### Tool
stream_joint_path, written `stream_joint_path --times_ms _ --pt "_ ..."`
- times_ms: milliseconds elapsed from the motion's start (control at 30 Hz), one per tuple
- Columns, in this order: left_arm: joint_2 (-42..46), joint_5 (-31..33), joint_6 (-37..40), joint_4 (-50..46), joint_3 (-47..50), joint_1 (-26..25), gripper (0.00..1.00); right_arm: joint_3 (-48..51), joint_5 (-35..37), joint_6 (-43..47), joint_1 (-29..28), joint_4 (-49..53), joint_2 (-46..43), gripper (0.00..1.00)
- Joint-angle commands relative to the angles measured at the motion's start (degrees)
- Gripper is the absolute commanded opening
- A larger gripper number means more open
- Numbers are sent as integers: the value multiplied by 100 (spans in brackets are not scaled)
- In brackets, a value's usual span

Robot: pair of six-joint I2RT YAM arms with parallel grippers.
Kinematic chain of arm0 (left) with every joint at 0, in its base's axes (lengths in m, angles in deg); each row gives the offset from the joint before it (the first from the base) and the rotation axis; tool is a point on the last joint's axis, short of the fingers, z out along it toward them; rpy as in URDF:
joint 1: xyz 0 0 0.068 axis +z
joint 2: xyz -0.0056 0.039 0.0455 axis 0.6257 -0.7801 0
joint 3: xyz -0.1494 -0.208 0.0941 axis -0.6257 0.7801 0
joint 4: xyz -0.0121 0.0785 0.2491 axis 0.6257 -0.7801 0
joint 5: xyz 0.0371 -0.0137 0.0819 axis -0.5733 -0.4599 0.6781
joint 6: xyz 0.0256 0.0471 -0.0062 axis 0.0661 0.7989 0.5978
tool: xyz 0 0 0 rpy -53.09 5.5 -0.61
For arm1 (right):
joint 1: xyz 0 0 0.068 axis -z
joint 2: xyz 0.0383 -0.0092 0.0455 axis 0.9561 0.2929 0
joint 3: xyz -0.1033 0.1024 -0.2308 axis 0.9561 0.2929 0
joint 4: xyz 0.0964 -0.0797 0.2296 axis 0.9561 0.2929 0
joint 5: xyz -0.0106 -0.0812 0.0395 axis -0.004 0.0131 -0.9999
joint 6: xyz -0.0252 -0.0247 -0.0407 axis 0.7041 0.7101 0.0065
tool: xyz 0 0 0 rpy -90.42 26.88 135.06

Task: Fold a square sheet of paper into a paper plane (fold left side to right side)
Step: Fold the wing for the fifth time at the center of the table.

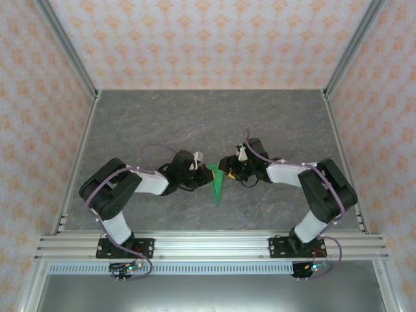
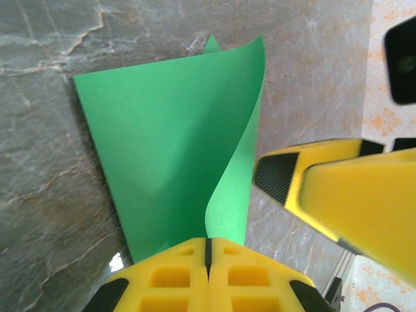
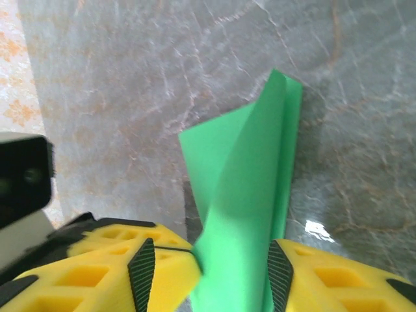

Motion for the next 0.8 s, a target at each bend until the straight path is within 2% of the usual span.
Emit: stream_joint_path --times_ms 0,200,767 --pt "133 185 118 -142 81 42 0 -199 -40 25 -40 18 68 57" --pt "123 196 135 -142 83 37 0 -351 -2 -41 -102 62 263 63" --pt "141 376 259 -373 63 47 0 -594 121 -21 -216 332 600 63"
